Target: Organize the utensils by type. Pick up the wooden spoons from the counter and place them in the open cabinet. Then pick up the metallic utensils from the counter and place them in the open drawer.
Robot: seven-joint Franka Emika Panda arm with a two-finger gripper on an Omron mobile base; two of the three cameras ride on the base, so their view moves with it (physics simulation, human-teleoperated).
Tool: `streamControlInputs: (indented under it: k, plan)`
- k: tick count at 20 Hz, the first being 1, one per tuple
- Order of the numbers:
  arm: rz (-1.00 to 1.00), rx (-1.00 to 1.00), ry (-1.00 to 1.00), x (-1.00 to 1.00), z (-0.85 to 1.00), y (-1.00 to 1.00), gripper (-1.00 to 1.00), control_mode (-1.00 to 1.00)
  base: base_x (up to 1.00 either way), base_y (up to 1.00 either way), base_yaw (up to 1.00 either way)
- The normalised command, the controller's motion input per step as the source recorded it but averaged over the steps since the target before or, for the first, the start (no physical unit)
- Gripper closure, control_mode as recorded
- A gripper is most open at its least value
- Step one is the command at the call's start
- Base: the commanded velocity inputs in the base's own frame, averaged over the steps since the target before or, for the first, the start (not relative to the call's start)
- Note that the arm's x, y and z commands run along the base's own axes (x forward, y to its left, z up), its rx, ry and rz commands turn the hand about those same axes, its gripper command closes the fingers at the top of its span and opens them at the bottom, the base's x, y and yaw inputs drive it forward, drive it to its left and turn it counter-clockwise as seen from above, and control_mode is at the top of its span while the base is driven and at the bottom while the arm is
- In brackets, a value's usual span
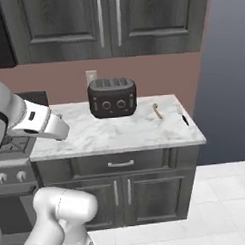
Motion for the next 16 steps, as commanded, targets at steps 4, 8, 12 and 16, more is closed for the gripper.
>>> streamControlInputs:
  k: [4, 8, 12, 16]
  plan:
    - [0.00, 0.00, 0.00, 0.00, 0.00, 0.00, -1.00, 1.00, 0.60, -0.28, 0.85]
    - [0.00, 0.00, 0.00, 0.00, 0.00, 0.00, -1.00, 1.00, 0.24, -0.49, 0.63]
    - [0.00, 0.00, 0.00, 0.00, 0.00, 0.00, -1.00, 1.00, -0.18, -0.28, 0.12]
    - [0.00, 0.00, 0.00, 0.00, 0.00, 0.00, -1.00, 1.00, -0.40, -0.40, -0.08]
